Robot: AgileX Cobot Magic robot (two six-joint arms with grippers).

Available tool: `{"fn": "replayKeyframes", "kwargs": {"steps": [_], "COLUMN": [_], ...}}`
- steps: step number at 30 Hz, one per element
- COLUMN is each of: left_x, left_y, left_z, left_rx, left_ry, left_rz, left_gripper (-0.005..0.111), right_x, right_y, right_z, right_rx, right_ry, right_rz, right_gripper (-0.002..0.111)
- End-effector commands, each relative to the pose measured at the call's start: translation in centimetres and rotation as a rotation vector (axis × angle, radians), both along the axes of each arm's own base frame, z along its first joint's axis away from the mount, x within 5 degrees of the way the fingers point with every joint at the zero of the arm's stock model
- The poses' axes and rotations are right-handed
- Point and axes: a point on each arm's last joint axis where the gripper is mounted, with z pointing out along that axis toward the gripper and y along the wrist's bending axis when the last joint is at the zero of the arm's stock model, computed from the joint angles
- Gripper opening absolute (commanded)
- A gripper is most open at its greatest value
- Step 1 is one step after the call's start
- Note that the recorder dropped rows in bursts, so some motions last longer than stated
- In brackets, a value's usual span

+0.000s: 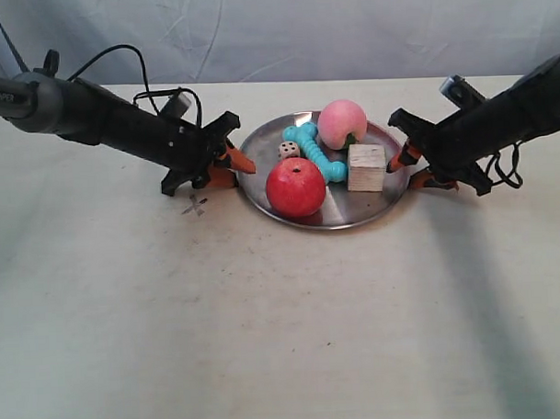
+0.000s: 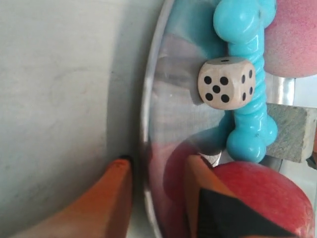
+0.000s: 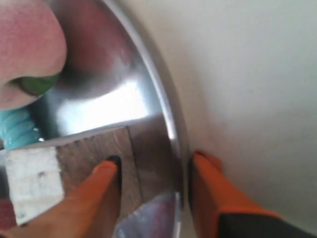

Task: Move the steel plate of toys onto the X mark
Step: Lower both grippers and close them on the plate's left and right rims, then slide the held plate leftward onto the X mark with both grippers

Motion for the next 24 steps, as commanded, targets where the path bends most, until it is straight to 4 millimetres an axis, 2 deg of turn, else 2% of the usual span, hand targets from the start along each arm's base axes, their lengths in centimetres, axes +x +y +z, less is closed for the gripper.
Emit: {"fn": "replayKeyframes", "kwargs": {"steps": [1,6,9,15,24], "left_x": [-0.6,-0.7,-0.8,-0.6,0.0], "left_y": [-0.6,-0.8,-0.8,-1.0,-0.9], "left_z": [-1.5,-1.5,-1.6,-0.8,1.4], "left_rx": [0.049,0.051,0.059,0.048,0.117], "left_ry": [0.014,0.010,0.008,0.034,0.064], "left_rz": [-0.041,-0.050,-0.057,-0.089,-0.167], "left_gripper": [0.023,0.008,0.000,0.000,0.000], "right_x": [-0.1,-0.1,-0.2,-0.5,0.8], "right_y": [1.1,1.2,1.3,1.7,2.5], "right_z": [-1.0,-1.1,-1.1,-1.0,1.5], "right_rx": [-0.040,-0.045,-0.035,0.002,0.107], "right_ry": [0.004,0.005,0.013,0.039,0.038], "right_rz": [0.038,0.047,0.056,0.078,0.137], "right_gripper": [0.034,-0.001,-0.001,-0.001,-0.001]}}
